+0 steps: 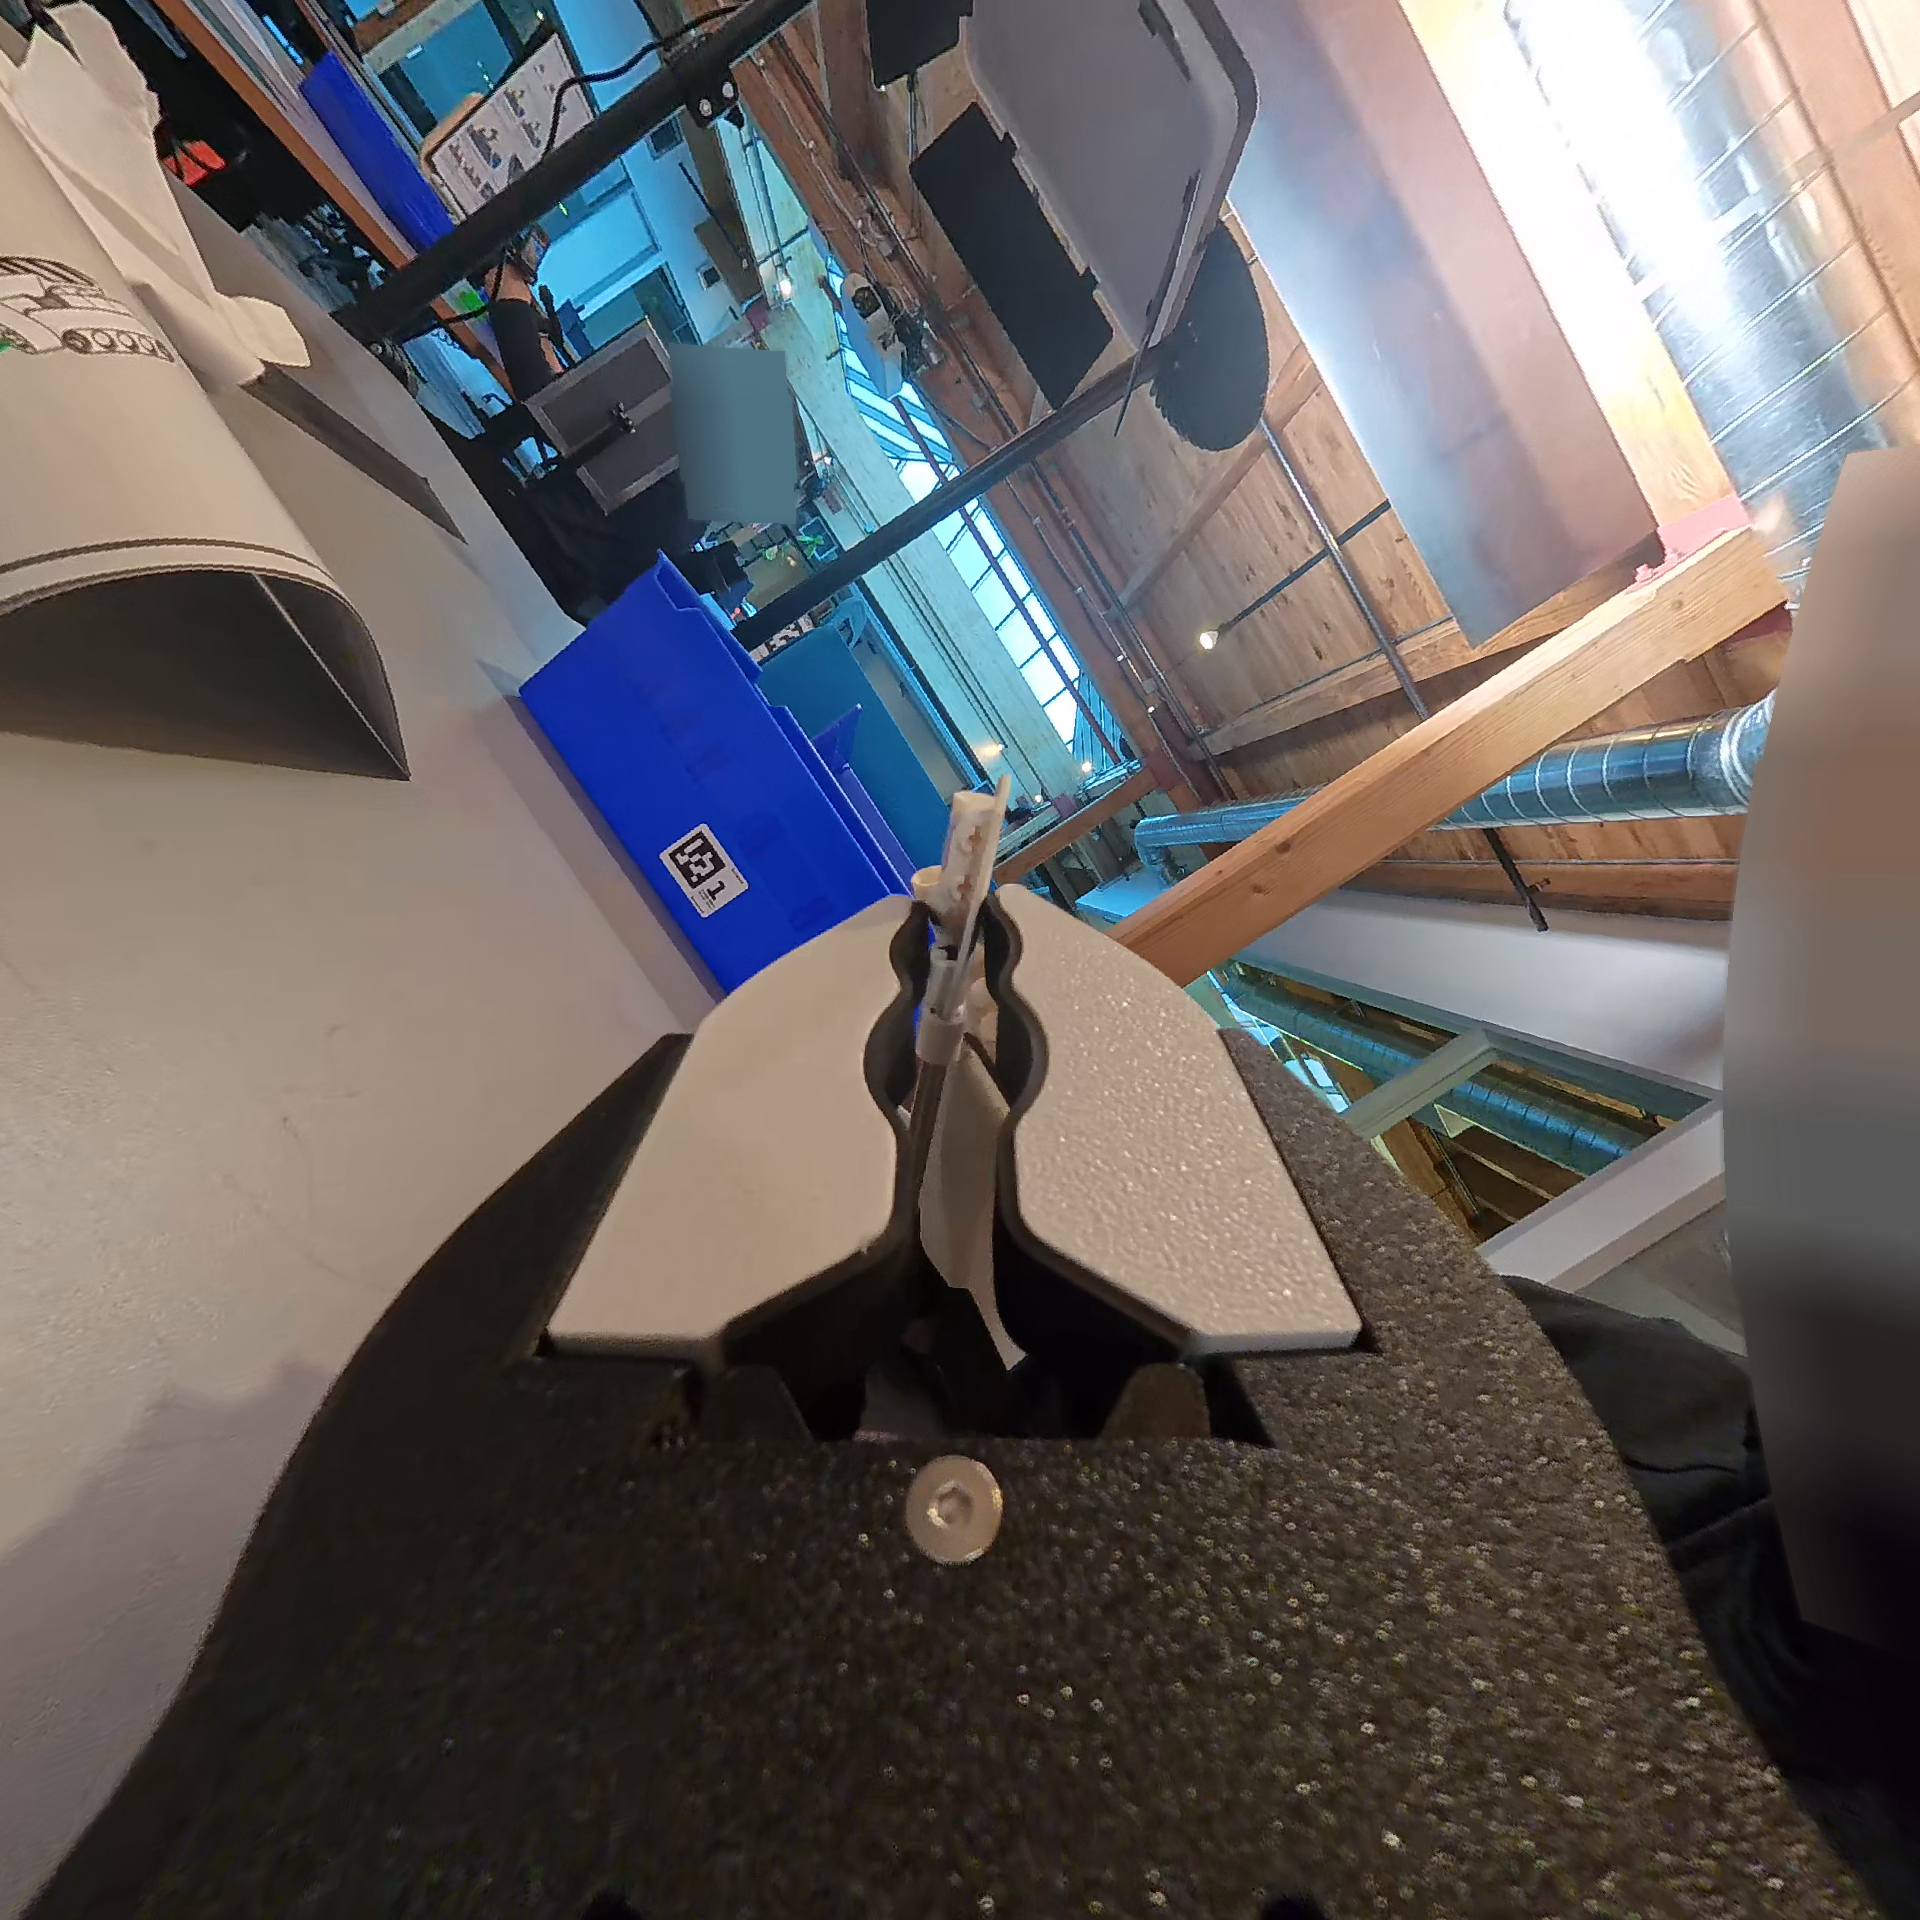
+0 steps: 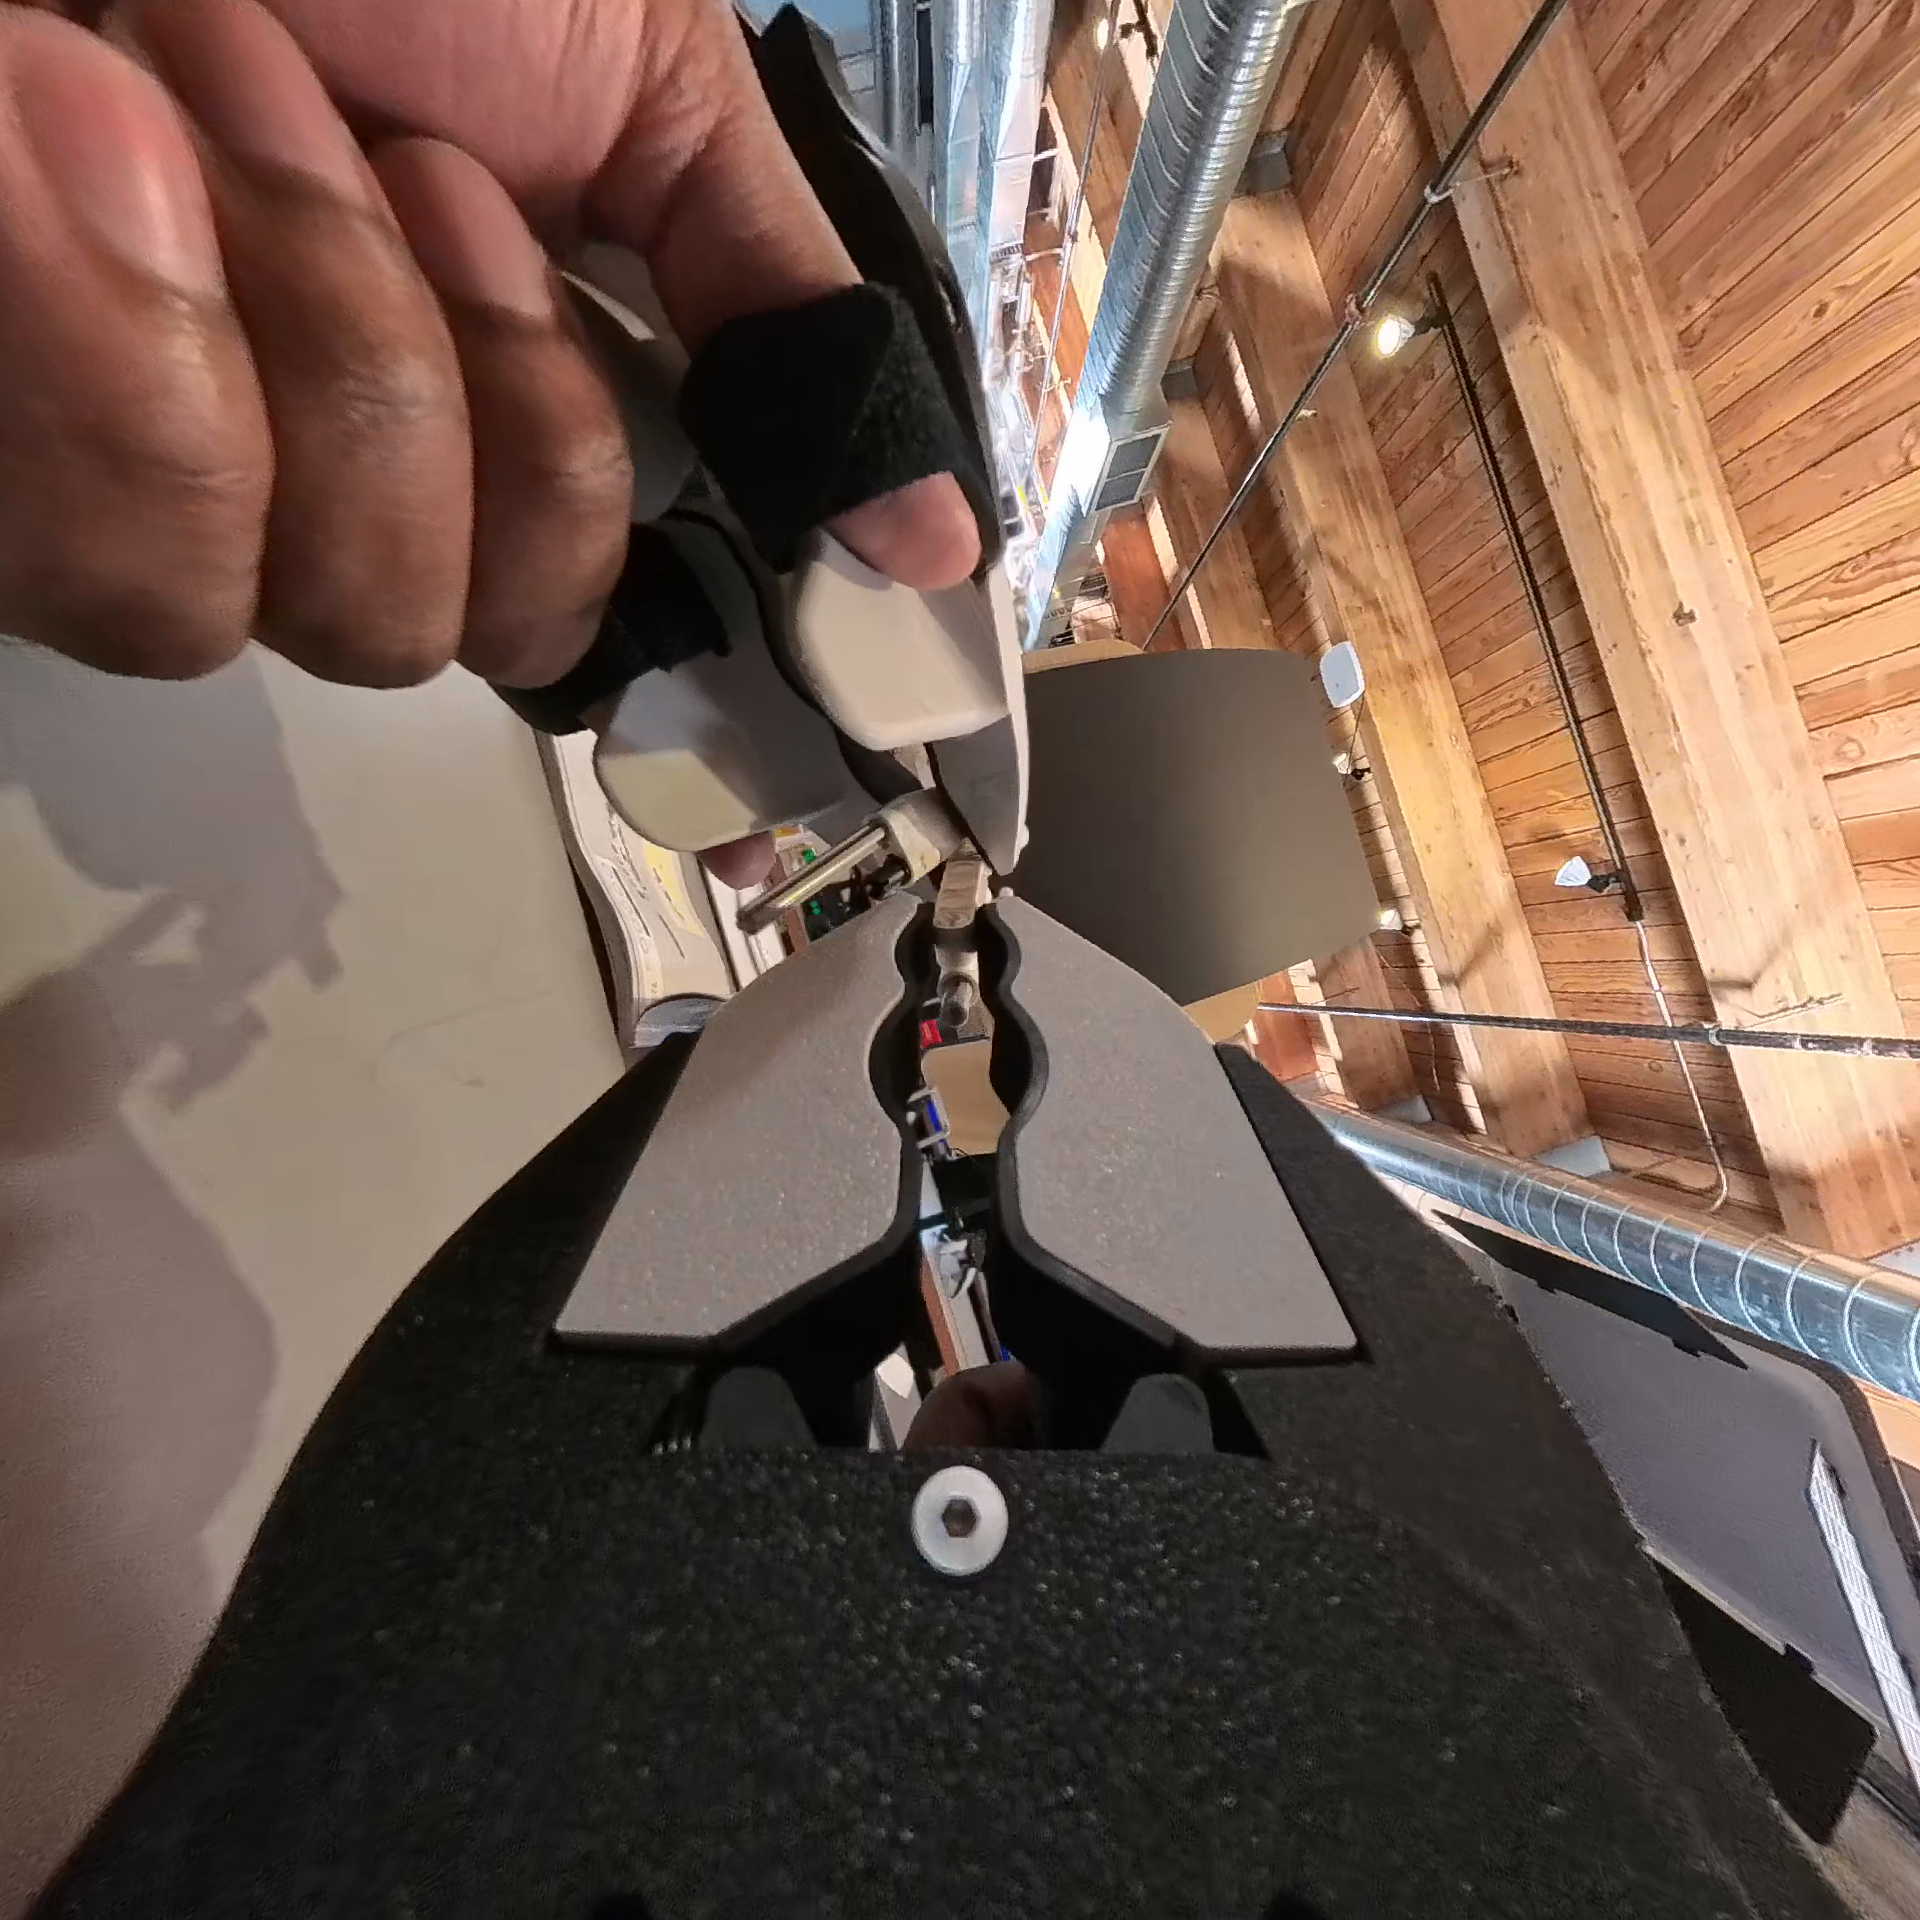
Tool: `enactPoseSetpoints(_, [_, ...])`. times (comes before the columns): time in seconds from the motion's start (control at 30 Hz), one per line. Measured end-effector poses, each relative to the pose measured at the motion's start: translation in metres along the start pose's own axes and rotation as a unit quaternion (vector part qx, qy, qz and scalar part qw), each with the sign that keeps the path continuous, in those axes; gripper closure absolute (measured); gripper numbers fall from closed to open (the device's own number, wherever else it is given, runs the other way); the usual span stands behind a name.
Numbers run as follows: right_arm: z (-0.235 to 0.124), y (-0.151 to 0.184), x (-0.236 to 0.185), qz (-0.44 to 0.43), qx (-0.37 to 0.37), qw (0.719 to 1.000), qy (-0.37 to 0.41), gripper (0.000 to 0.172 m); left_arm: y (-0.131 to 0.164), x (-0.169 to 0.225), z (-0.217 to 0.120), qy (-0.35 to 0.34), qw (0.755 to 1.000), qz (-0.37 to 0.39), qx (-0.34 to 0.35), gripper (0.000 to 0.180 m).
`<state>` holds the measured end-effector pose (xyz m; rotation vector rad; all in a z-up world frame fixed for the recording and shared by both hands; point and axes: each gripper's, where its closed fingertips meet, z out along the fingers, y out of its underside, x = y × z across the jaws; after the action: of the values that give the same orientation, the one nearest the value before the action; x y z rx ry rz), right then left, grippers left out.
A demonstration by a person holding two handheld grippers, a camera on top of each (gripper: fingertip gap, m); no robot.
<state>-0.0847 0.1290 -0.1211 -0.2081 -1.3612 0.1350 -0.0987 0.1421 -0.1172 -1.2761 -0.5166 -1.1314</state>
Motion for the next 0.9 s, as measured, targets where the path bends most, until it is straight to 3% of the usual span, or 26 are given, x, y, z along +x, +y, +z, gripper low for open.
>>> enactPoseSetpoints(0.13, [-0.001, 0.0, 0.002, 0.029, 0.007, 1.0, -0.006, 0.165, -0.002, 0.001, -0.001, 0.003, 1.0, 0.0, 0.009, 0.171])
enactPoseSetpoints(0.3, [-0.002, 0.0, 0.007, 0.128, 0.026, 0.991, -0.029, 0.165, -0.004, 0.004, -0.001, 0.015, 1.0, 0.001, 0.02, 0.171])
enactPoseSetpoints(0.53, [-0.002, 0.005, 0.02, 0.301, 0.049, 0.95, -0.061, 0.165, -0.014, 0.0, -0.005, 0.013, 0.999, 0.002, 0.05, 0.173])
enactPoseSetpoints(0.63, [0.0, 0.007, 0.029, 0.43, 0.07, 0.897, -0.078, 0.165, -0.016, 0.004, -0.005, 0.028, 0.998, -0.002, 0.058, 0.173])
enactPoseSetpoints(0.77, [0.001, 0.003, 0.043, 0.603, 0.12, 0.783, -0.097, 0.165, -0.018, 0.007, -0.006, 0.05, 0.996, -0.009, 0.074, 0.173])
enactPoseSetpoints(0.9, [0.007, 0.001, 0.038, 0.699, 0.132, 0.692, -0.121, 0.164, -0.02, 0.014, -0.007, 0.076, 0.994, -0.002, 0.084, 0.173])
